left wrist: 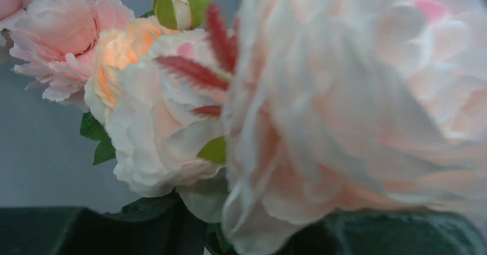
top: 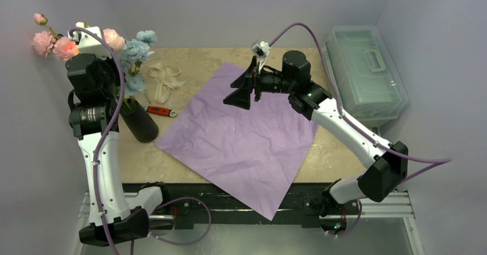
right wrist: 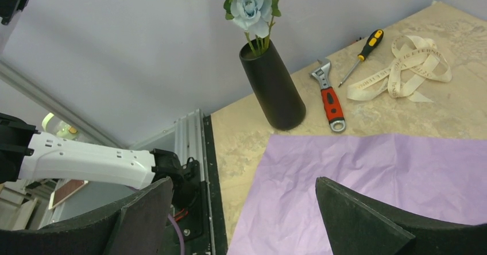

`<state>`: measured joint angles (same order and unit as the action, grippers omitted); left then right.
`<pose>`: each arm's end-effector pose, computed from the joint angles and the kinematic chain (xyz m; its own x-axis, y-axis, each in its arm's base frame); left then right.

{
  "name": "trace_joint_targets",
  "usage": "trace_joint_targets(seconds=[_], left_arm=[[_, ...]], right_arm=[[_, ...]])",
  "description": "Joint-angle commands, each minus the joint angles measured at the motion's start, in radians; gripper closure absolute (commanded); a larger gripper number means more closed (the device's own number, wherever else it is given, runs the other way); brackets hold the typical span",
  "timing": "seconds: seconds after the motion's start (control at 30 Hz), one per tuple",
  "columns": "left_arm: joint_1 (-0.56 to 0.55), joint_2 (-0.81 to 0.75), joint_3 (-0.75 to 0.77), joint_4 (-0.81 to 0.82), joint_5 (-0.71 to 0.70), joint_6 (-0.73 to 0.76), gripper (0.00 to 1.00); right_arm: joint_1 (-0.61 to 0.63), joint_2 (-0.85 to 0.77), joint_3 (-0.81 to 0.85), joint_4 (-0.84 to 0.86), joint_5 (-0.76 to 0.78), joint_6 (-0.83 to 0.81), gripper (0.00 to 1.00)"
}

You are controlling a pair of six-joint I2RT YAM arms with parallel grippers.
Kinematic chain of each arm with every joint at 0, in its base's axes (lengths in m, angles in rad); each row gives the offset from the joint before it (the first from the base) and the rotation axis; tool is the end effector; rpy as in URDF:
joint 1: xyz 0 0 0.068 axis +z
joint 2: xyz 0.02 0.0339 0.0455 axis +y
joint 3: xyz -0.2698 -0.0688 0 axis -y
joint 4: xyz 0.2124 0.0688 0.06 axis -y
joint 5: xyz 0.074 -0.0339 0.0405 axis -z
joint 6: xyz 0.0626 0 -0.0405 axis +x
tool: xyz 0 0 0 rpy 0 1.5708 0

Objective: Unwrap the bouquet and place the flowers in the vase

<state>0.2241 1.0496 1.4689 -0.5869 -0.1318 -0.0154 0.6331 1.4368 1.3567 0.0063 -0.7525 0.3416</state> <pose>0.1828 0.0501 0.4661 -0.1573 -0.0515 -0.9862 -0.3491 0.9371 0.0067 0.2325 0.2237 0.4149 -0.3848 0.0209 -0.9228 -0.9048 0.1892 0.3816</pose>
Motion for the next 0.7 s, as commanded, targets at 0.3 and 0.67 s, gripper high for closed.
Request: trace_joint_targets(seconds=[0.3, 0.67], left_arm=[[0.009, -0.033, 0.011, -0.241, -0.005, -0.034, 0.41], [0.008, 0.003, 0.060, -0.507, 0.069, 0.060, 0.00]], right_arm=[[-0.009, 0.019, -0.001, 0.007, -0.016, 0.009, 0.02], [-0.018, 0.027, -0.005, -0.003, -0.008, -0.001, 0.02]])
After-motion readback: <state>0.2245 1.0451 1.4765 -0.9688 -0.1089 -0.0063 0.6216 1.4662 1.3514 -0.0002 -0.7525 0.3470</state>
